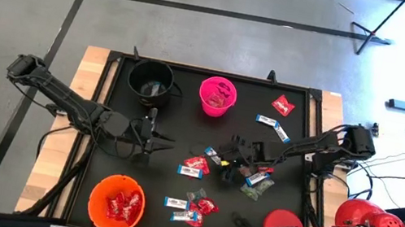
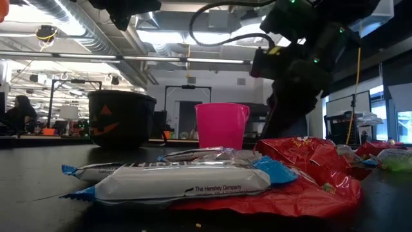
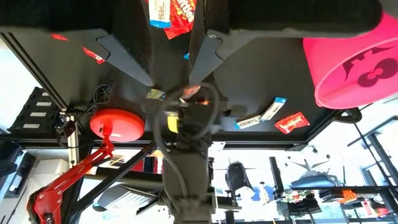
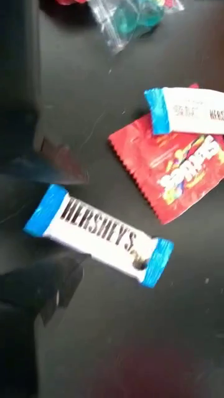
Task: Organize candy in baskets
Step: Put the white chocolate bar into the black bucket
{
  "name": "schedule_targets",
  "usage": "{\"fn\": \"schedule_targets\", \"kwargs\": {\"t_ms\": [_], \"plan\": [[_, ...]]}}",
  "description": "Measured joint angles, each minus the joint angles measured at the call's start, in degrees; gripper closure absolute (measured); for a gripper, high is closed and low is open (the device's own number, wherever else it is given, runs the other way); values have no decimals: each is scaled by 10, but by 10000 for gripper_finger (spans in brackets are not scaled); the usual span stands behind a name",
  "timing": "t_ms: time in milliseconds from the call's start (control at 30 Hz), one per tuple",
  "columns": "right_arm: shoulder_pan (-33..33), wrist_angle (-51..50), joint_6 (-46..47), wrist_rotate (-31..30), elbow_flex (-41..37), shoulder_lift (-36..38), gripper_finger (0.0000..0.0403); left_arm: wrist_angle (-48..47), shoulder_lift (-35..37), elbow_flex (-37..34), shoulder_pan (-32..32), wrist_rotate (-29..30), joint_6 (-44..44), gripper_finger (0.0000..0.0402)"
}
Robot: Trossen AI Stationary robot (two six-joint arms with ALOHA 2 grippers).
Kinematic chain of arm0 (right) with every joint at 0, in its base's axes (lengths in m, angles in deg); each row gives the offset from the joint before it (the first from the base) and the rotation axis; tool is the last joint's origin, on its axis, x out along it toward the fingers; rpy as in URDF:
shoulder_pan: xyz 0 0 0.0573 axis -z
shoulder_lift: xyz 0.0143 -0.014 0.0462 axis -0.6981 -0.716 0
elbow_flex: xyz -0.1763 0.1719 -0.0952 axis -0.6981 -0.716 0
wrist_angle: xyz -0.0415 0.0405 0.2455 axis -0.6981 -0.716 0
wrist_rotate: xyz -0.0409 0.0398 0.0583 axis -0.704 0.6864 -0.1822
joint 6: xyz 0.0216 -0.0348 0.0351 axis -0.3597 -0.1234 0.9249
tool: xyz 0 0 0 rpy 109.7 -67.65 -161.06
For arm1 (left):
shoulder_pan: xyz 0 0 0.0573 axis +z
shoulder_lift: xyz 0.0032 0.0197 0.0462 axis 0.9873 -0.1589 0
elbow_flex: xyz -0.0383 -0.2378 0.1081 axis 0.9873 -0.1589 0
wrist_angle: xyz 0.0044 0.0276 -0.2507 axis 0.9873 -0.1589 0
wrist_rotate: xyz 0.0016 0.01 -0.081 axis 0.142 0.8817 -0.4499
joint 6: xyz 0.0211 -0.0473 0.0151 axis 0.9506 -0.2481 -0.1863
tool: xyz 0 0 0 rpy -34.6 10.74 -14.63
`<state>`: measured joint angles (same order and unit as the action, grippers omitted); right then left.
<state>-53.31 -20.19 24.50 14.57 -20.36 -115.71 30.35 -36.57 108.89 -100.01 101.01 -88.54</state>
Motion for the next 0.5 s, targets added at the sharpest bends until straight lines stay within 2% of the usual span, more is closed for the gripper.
{"fn": "schedule_targets", "kwargs": {"t_ms": [133,267,400,500], "plan": [[-11,9,15,-24,0,-28,149,-3,0,0,0,0,0,311],[-12,11,26,-39,1,-53,116,-10,0,0,0,2,-3,311],[-12,6,38,-52,3,-64,113,-12,0,0,0,3,-11,311],[-12,4,38,-59,3,-65,139,-13,0,0,0,3,-13,311]]}}
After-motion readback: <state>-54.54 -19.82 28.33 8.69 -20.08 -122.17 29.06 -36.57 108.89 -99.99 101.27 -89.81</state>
